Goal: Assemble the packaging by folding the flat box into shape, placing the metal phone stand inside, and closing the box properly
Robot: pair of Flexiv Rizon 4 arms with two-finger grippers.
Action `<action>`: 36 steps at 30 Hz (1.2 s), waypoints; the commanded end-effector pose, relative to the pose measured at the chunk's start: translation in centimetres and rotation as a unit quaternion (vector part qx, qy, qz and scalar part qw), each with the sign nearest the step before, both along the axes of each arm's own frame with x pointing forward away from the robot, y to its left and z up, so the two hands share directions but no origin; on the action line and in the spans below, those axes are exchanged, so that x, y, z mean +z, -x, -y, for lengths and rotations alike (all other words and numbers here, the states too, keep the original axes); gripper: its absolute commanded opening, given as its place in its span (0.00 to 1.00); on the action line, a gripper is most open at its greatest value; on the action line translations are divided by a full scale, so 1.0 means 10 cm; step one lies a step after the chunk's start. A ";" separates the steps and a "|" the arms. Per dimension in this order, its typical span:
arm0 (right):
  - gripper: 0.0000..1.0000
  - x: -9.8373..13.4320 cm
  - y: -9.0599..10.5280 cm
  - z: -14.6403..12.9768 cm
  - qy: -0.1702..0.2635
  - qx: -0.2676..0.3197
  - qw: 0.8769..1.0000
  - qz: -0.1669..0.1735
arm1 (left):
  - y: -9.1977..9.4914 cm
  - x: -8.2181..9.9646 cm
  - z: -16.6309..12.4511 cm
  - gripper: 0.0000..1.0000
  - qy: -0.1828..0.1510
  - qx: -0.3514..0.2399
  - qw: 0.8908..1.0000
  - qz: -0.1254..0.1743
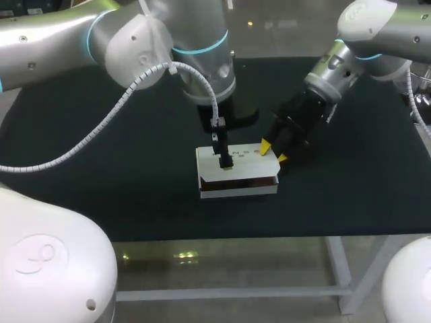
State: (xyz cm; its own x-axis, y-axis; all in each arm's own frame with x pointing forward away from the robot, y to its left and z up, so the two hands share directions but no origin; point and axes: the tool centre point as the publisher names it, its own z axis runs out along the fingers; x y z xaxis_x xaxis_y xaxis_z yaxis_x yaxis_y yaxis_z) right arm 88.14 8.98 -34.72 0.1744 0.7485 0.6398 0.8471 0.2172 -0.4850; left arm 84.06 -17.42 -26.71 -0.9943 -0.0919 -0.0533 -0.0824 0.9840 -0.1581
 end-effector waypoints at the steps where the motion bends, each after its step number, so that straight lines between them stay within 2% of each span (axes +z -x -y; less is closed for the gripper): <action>1: 0.45 -0.01 -0.01 -0.01 0.000 0.001 1.000 -0.002 | 0.01 -0.10 -0.02 1.00 0.019 0.025 0.999 0.007; 3: 0.45 -0.01 -0.01 -0.01 0.000 0.001 1.000 -0.002 | 0.01 -0.15 -0.04 1.00 0.018 0.037 0.999 0.011; 9: 0.45 -0.01 -0.01 -0.01 0.000 0.001 1.000 -0.002 | -0.02 -0.27 -0.06 1.00 0.024 0.055 0.998 -0.005; 11: 0.45 -0.01 -0.01 -0.01 0.000 0.001 1.000 -0.002 | -0.02 -0.31 -0.06 0.95 0.023 0.054 0.998 -0.008; 15: 0.44 -0.01 -0.01 -0.01 0.000 0.001 1.000 -0.002 | 0.00 -0.37 -0.07 0.92 0.023 0.053 0.998 -0.015; 17: 0.44 -0.01 -0.01 -0.01 0.000 0.001 1.000 -0.002 | 0.00 -0.39 -0.07 0.88 0.020 0.054 0.998 -0.015; 23: 0.44 -0.01 -0.01 -0.01 0.000 0.001 1.000 -0.002 | -0.03 -0.49 -0.03 0.91 -0.001 0.058 0.998 -0.015; 32: 0.44 -0.01 -0.01 -0.01 0.000 0.001 1.000 -0.002 | -0.10 -0.50 -0.03 0.87 -0.007 0.066 0.998 -0.012; 36: 0.44 -0.01 -0.01 -0.01 0.000 0.001 1.000 -0.002 | -0.14 -0.53 -0.01 0.87 -0.019 0.073 0.997 -0.004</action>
